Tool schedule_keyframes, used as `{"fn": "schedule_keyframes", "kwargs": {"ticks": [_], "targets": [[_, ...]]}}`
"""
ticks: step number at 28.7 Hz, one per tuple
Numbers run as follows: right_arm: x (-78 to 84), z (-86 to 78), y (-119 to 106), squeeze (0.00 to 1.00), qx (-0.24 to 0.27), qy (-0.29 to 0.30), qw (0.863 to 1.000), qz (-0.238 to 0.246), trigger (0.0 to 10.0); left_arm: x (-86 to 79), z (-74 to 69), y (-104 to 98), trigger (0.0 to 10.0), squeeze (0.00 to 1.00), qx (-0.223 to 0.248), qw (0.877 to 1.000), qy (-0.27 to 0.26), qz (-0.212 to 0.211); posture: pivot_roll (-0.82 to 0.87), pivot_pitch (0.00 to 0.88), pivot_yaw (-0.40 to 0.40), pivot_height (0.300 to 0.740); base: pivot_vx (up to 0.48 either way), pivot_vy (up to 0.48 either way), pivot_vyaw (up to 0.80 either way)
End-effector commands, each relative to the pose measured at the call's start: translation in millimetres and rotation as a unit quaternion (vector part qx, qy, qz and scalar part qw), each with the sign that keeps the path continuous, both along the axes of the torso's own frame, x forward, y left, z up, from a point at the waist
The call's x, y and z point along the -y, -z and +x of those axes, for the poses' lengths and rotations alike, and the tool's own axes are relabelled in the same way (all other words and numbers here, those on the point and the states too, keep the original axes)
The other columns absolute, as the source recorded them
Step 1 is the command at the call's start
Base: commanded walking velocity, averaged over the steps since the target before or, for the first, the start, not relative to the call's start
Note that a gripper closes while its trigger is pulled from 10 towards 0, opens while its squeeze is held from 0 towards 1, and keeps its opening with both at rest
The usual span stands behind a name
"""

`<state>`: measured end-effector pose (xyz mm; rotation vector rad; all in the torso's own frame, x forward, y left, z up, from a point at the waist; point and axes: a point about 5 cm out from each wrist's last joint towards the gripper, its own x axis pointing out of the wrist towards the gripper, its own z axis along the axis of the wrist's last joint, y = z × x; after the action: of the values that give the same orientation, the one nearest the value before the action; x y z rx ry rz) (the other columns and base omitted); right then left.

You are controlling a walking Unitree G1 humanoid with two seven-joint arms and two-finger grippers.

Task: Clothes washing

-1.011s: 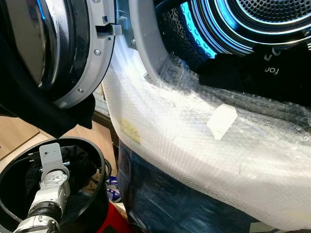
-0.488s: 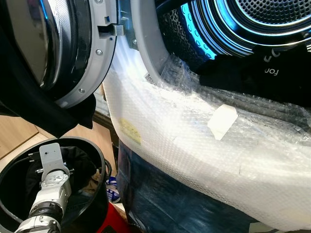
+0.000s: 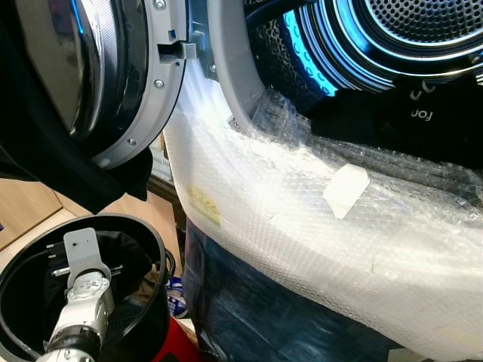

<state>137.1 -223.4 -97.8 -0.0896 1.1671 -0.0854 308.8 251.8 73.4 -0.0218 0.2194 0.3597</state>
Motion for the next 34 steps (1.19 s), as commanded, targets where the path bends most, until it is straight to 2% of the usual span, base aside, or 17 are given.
{"fn": "schedule_keyframes", "kwargs": {"ticks": [1, 4, 6, 7, 8, 10, 11, 13, 15, 18, 21, 22, 26, 31, 32, 33, 34], "targets": [[-0.4, -5.2, 1.9, 0.0, -0.004, 0.006, 1.0, -0.002, 10.0, 23.5, -4.4, -12.0, 0.0, 0.0, 0.033, 0.993, 0.11, -0.01, -0.05, 0.004, -0.025, 0.74, 0.0, 0.0, 0.0], [-2.0, -7.7, 3.1, 0.0, -0.008, 0.007, 1.0, 0.0, 10.0, 47.1, -20.9, -19.4, 0.0, 0.0, 0.045, 0.972, 0.231, -0.022, -0.03, 0.006, -0.023, 0.74, 0.0, 0.0, 0.0], [-3.0, -11.1, 4.4, 0.0, -0.012, 0.003, 1.0, -0.001, 10.0, 60.9, -34.8, -31.3, 0.0, 0.0, 0.059, 0.951, 0.294, -0.071, -0.02, 0.008, -0.021, 0.74, 0.0, 0.0, 0.0], [-2.4, -12.8, 4.8, 0.0, -0.013, 0.006, 1.0, -0.005, 10.0, 70.9, -46.5, -50.4, 0.0, 0.0, 0.066, 0.924, 0.368, -0.085, 0.0, 0.011, -0.016, 0.74, 0.0, 0.0, 0.0], [-2.4, -12.8, 4.8, 0.0, -0.013, 0.006, 1.0, -0.005, 10.0, 70.9, -46.5, -50.4, 0.0, 0.0, 0.066, 0.924, 0.368, -0.085, 0.0, 0.011, -0.016, 0.74, 0.0, 0.0, 0.0], [-2.3, -13.3, 5.0, 0.0, -0.014, 0.008, 1.0, -0.005, 10.0, 82.2, -58.5, -73.2, 0.0, 0.0, 0.058, 0.879, 0.464, -0.092, 0.0, 0.01, -0.015, 0.74, 0.0, 0.0, 0.0], [-2.3, -13.3, 5.0, 0.0, -0.014, 0.008, 1.0, -0.005, 10.0, 82.2, -58.5, -73.2, 0.0, 0.0, 0.058, 0.879, 0.464, -0.092, 0.0, 0.01, -0.015, 0.74, 0.0, 0.0, 0.0], [-2.6, -12.6, 4.9, 0.0, -0.014, 0.006, 1.0, -0.005, 10.0, 84.9, -60.2, -86.8, 0.0, 0.0, 0.059, 0.86, 0.498, -0.095, 0.01, 0.012, -0.013, 0.74, 0.0, 0.0, 0.0], [-3.9, -9.5, 4.1, 0.0, -0.01, 0.006, 1.0, -0.003, 10.0, 89.0, -60.7, -115.0, 0.0, 0.0, 0.066, 0.824, 0.558, -0.077, 0.01, 0.013, -0.008, 0.74, 0.0, 0.0, 0.0], [-4.9, -6.5, 3.4, 0.0, -0.006, 0.01, 1.0, 0.0, 10.0, 94.8, -61.5, -132.4, 0.0, 0.0, 0.059, 0.787, 0.611, -0.065, 0.01, 0.015, -0.005, 0.74, 0.0, 0.0, 0.0], [-4.9, -4.6, 2.8, 0.0, -0.003, 0.017, 1.0, -0.001, 10.0, 96.2, -56.3, -143.9, 0.0, 0.0, 0.054, 0.772, 0.632, -0.043, 0.01, 0.017, 0.0, 0.74, 0.0, 0.0, 0.0], [-4.8, -3.9, 2.6, 0.0, -0.001, 0.022, 1.0, -0.001, 10.0, 97.5, -54.1, -148.7, 0.0, 0.0, 0.053, 0.756, 0.652, -0.028, 0.0, 0.017, 0.006, 0.74, 0.0, 0.0, 0.0], [-4.5, -2.9, 2.2, 0.0, 0.002, 0.027, 1.0, 0.0, 10.0, 101.0, -49.8, -159.2, 0.0, 0.0, 0.052, 0.738, 0.673, -0.026, 0.0, 0.022, 0.007, 0.74, 0.0, 0.0, 0.0], [-4.3, -7.1, 3.7, 0.0, -0.008, 0.031, 0.999, 0.0, 10.0, 126.8, -51.8, -168.5, 0.0, 0.0, 0.046, 0.649, 0.758, -0.038, 0.02, 0.026, -0.003, 0.74, 0.0, 0.0, 0.0], [-4.3, -7.1, 3.7, 0.0, -0.008, 0.031, 0.999, 0.0, 10.0, 126.8, -51.8, -168.5, 0.0, 0.0, 0.046, 0.649, 0.758, -0.038, 0.02, 0.026, -0.003, 0.74, 0.0, 0.0, 0.0], [-4.9, -6.2, 3.5, 0.0, -0.007, 0.033, 0.999, 0.001, 10.0, 137.4, -51.3, -167.8, 0.0, 0.0, 0.049, 0.63, 0.774, -0.048, 0.02, 0.027, 0.001, 0.74, 0.0, 0.0, 0.0], [-5.1, -5.7, 3.4, 0.0, -0.006, 0.033, 0.999, 0.001, 10.0, 140.8, -50.9, -167.6, 0.0, 0.0, 0.05, 0.623, 0.779, -0.05, 0.02, 0.027, 0.001, 0.74, 0.0, 0.0, 0.0]]}}
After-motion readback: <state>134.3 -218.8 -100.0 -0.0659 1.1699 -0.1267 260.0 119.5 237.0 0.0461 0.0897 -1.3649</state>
